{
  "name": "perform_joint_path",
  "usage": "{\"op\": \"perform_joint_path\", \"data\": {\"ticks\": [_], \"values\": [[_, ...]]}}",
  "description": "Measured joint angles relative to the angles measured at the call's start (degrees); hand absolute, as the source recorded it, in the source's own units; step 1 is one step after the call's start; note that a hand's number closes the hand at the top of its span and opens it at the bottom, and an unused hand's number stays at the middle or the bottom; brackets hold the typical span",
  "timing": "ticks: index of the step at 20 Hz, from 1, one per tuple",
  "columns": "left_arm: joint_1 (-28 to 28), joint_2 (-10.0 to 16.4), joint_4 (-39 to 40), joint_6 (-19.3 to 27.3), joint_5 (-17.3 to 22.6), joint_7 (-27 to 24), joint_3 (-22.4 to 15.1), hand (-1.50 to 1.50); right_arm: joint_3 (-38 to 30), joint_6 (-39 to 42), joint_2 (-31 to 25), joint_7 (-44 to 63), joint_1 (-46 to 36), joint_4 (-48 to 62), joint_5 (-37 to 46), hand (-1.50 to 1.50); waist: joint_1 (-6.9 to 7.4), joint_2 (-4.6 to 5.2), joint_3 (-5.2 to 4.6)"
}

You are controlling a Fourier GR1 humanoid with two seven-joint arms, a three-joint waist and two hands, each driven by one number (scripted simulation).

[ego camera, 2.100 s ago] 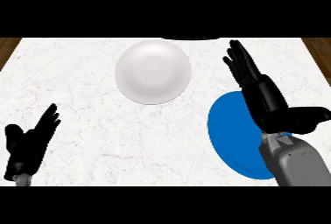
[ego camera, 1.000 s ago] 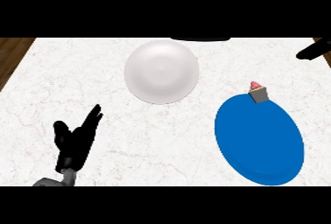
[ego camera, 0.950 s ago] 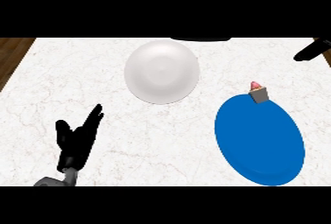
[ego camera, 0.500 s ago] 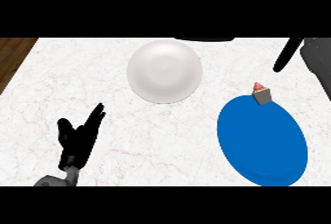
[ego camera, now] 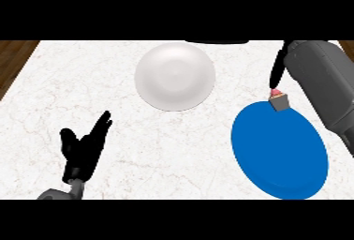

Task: Pick the cupcake from the plate and place it in the plate

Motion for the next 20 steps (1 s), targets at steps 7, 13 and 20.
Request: {"op": "perform_joint_path", "data": {"ticks": [7,13,20], "values": [[0.1,-0.9,0.7,-0.7,-0.4,-0.7,0.7,0.0,-1.2,-1.4,4.3,0.7,-0.7,8.2,1.4,-1.5,-0.63,-0.15,0.07],[-0.1,-1.5,1.6,-1.5,-1.1,-1.2,1.5,0.0,-3.4,-2.5,6.8,0.9,-1.8,12.5,1.5,-1.5,-0.95,-0.29,0.15],[1.0,-2.1,0.8,-1.4,-2.3,-1.4,1.8,0.0,-2.8,-2.8,7.7,0.2,-1.8,15.9,3.9,-1.5,-1.03,-0.31,0.13]]}}
